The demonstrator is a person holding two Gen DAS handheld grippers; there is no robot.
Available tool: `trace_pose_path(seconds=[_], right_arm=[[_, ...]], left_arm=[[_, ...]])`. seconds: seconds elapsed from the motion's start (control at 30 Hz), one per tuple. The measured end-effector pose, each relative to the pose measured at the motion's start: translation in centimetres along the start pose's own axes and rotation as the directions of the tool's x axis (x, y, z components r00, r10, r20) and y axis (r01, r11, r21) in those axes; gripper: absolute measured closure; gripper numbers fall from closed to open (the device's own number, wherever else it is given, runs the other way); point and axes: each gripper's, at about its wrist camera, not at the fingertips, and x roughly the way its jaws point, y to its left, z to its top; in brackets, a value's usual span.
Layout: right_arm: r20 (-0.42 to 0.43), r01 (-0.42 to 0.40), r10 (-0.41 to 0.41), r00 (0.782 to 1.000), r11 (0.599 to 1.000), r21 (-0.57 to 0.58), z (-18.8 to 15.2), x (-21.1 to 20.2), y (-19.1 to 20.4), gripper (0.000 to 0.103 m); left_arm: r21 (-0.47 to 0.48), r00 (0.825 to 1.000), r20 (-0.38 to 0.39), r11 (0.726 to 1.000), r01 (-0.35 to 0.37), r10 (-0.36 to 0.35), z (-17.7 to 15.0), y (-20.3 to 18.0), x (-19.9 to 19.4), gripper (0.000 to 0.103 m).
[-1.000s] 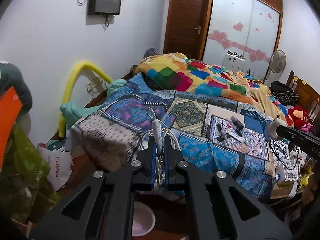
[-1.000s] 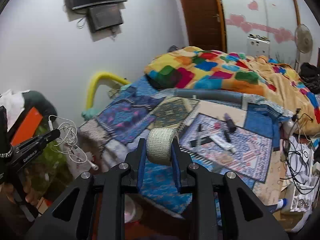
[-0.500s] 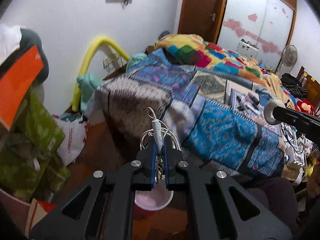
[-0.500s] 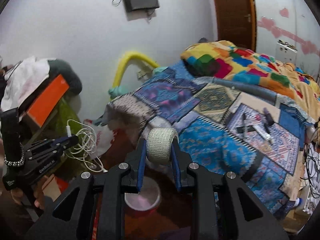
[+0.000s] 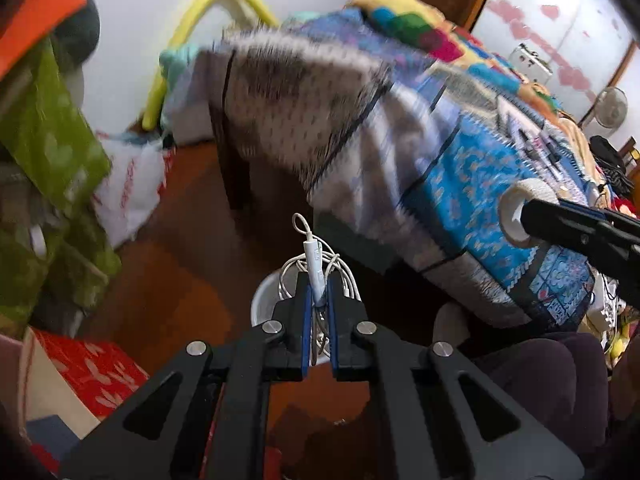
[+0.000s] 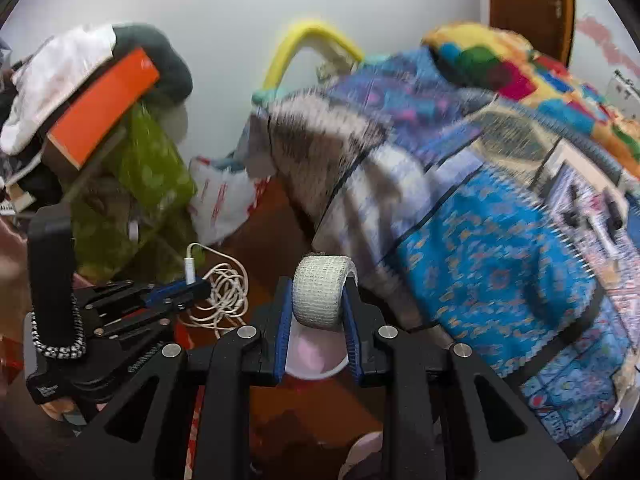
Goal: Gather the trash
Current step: 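Carry the cable with the left tool while the right tool carries the tape roll to the white bin, then open the left tool over the bin while the right tool releases the tape roll into it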
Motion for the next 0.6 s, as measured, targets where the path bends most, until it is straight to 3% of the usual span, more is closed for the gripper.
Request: trace_pose_path(seconds=[0.3, 0.6], right_arm=[[-0.178, -0.034, 0.032, 0.984, 0.999, -0.012, -1.4, 8.0, 0.1, 0.081], [-0.264, -0.049, 0.057, 0.963, 0.998, 0.036, -2.0, 12.1, -0.8, 0.081]], left_arm=[[-0.078, 0.984, -0.18, 0.997, -0.021, 0.006, -1.6, 1.5, 8.4, 0.097], [-0.114, 0.957, -0.29, 0.993, -0.035, 0.0, -1.8, 1.8, 12.5, 0.095]])
